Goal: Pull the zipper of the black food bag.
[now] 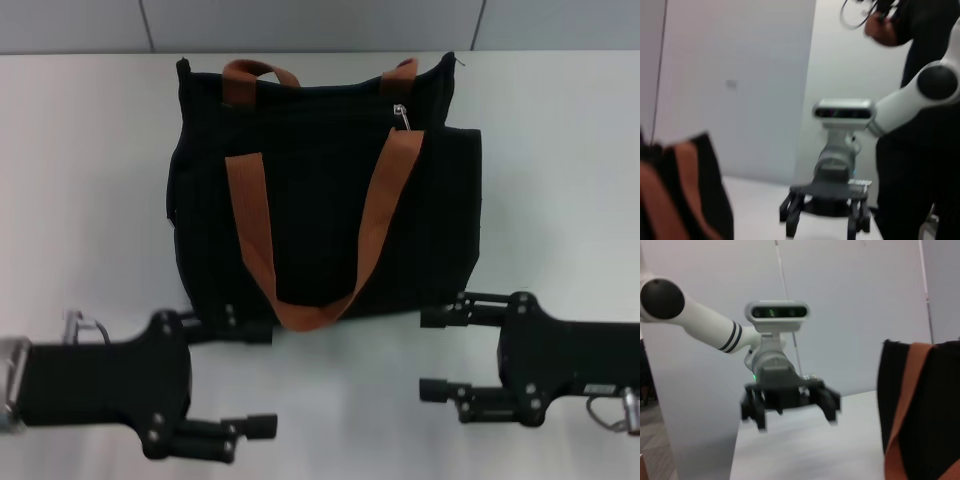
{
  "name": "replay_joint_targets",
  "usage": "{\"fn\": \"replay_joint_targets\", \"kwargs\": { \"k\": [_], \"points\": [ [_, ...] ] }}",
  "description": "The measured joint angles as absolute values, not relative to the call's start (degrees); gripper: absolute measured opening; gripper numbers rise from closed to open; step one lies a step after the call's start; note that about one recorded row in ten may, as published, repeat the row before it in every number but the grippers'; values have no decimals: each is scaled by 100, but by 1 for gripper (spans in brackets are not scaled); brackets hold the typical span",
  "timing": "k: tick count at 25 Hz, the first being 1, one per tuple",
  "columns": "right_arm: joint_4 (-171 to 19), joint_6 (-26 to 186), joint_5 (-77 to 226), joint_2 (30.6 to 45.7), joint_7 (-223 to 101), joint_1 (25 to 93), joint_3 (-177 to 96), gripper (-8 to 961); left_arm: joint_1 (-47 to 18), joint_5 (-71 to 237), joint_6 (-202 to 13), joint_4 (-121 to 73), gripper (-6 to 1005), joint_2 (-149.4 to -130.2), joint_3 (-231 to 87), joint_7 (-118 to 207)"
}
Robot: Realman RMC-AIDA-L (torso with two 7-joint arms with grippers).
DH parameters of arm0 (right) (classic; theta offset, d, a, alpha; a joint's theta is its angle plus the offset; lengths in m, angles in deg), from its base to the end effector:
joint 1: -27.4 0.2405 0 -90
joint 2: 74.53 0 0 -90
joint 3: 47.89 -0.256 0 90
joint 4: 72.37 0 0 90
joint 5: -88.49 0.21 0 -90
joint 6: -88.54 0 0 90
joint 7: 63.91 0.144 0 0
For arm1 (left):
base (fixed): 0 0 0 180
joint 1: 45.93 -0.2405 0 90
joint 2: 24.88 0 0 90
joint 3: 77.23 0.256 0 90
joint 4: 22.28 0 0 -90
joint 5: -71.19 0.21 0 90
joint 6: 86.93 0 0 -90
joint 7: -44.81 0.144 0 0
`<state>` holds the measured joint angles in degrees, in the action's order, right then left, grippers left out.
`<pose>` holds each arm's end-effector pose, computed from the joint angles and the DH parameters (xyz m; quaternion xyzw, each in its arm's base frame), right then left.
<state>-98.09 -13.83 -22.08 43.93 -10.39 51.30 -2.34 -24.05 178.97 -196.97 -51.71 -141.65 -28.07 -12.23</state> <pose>0.2749 0.2486 -0.0308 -0.9448 0.0868 0.3135 0.0384 -0.2723 0.2352 -0.0089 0.9395 0.0776 0.3335 0.0077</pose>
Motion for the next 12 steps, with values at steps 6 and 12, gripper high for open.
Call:
{"fn": "replay_joint_targets", "kwargs": {
  "k": [6, 12],
  "points": [
    [-9524, -1120, -2246, 4446, -1659, 5094, -235, 713, -2528, 18005, -19422, -4861, 829, -14157, -2791, -909],
    [-9461, -1065, -2364, 4456, -1671, 5151, -228, 714, -2552, 18009, -19406, -4843, 829, -14166, -2796, -872]
  ]
}}
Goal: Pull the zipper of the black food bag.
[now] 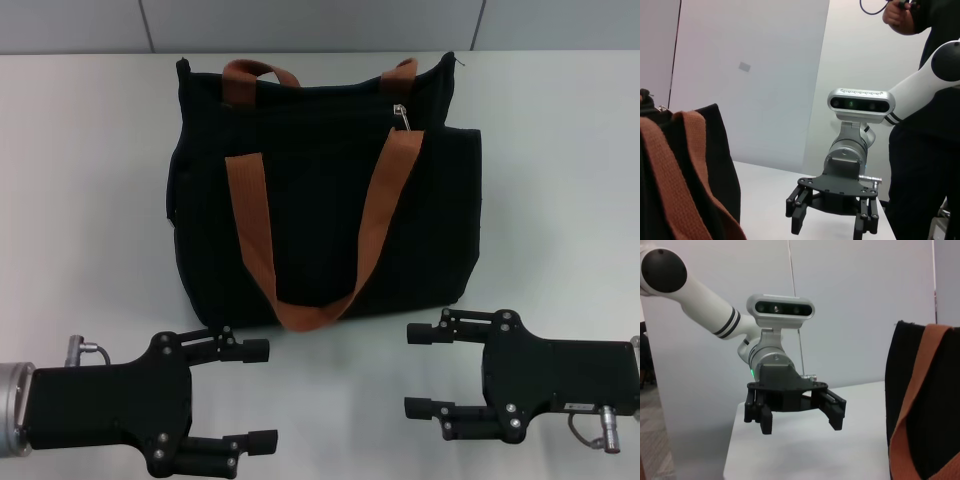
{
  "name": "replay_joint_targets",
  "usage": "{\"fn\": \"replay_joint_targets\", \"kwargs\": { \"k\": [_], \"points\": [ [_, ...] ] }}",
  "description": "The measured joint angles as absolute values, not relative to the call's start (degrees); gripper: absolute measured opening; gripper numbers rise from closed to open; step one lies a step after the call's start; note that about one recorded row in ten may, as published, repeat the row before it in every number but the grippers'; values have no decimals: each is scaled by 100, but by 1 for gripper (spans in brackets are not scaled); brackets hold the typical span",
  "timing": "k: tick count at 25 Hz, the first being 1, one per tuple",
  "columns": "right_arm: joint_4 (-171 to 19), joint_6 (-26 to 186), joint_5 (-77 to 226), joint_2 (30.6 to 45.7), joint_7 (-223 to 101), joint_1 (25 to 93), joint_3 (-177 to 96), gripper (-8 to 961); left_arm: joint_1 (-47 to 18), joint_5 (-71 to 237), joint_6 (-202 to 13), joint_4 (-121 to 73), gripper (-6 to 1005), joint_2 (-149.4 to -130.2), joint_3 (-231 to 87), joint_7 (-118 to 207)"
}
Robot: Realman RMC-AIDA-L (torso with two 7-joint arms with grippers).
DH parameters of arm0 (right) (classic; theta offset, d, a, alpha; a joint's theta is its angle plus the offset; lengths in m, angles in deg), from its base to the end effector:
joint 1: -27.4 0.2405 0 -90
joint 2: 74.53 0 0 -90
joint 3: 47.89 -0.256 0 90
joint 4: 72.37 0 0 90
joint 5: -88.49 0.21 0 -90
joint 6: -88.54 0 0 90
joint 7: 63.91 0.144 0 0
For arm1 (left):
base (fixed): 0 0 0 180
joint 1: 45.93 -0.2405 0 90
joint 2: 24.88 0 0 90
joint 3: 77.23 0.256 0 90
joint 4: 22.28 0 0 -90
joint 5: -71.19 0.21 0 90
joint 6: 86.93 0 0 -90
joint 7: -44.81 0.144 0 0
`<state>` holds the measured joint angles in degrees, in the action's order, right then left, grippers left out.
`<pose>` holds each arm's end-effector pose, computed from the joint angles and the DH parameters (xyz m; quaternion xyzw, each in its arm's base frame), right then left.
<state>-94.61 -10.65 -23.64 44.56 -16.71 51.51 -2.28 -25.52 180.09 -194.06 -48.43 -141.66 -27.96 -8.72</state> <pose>0.2794 0.2426 -0.0472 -0.9504 0.0654 0.3003 0.0485 -0.2856 0.2243 -0.0198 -0.9419 -0.0922 -0.3228 0.0077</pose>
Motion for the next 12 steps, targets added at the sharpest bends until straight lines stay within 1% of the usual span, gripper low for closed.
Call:
{"fn": "replay_joint_targets", "kwargs": {
  "k": [12],
  "points": [
    [-9375, -916, -2383, 4474, -1754, 5166, -47, 715, -2518, 18018, -19397, -4839, 829, -14186, -2745, -904]
  ]
}}
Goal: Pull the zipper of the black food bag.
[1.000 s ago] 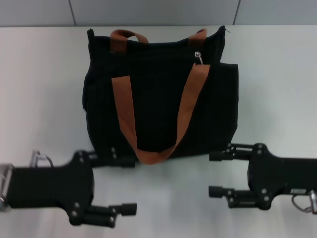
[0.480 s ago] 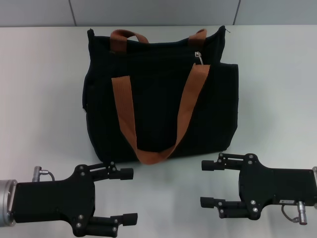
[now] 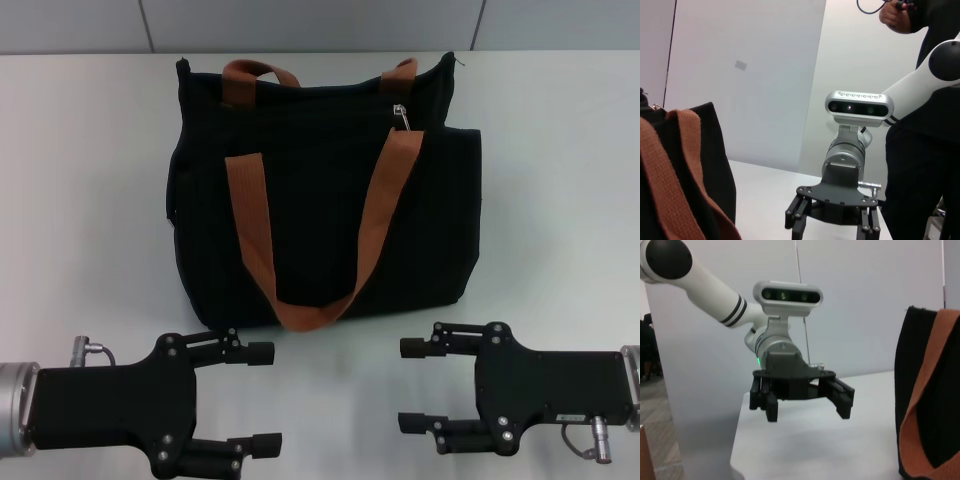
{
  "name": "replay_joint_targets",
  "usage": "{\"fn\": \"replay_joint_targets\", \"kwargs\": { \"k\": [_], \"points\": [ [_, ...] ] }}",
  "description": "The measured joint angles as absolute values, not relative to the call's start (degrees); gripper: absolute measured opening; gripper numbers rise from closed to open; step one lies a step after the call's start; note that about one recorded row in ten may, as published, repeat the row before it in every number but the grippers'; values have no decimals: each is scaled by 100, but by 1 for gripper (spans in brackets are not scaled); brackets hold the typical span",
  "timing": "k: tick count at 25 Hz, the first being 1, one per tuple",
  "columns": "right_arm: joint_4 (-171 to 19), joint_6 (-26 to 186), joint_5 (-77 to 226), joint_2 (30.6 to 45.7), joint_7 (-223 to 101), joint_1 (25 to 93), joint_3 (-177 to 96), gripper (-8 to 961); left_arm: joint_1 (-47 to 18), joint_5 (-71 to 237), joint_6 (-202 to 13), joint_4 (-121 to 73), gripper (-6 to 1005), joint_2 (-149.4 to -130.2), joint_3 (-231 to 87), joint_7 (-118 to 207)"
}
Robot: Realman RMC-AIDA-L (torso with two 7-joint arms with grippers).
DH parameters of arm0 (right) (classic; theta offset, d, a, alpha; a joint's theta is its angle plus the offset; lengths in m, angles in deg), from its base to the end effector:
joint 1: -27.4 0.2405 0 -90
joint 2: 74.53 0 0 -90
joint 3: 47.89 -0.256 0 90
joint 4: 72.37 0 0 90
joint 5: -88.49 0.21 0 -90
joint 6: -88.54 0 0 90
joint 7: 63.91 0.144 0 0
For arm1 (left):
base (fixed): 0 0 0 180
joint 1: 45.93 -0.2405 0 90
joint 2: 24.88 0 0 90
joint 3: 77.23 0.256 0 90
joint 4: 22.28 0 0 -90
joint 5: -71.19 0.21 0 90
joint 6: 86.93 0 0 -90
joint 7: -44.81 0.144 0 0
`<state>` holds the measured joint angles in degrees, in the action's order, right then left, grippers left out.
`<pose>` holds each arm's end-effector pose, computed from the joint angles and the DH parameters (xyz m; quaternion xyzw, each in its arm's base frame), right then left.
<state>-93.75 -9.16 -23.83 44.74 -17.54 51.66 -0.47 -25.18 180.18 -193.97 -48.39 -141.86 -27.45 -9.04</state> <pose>0.2805 0.2398 -0.0547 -0.9546 0.0628 0.2883 0.0397 -0.2835 0.2248 -0.0222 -0.9423 -0.0921 -0.3218 0.0010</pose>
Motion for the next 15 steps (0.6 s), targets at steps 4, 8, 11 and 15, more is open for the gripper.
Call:
{"fn": "replay_joint_targets", "kwargs": {
  "k": [4, 8, 11, 15],
  "points": [
    [-9387, -866, -2384, 4474, -1752, 5165, 46, 715, -2513, 18018, -19403, -4838, 829, -14181, -2742, -926],
    [-9400, -851, -2384, 4474, -1716, 5170, 49, 715, -2510, 18018, -19401, -4838, 829, -14174, -2740, -928],
    [-9381, -809, -2384, 4471, -1706, 5205, 61, 716, -2510, 18018, -19398, -4838, 829, -14174, -2741, -929],
    [-9373, -802, -2383, 4464, -1690, 5230, 65, 716, -2510, 18018, -19397, -4838, 829, -14170, -2743, -936]
  ]
}}
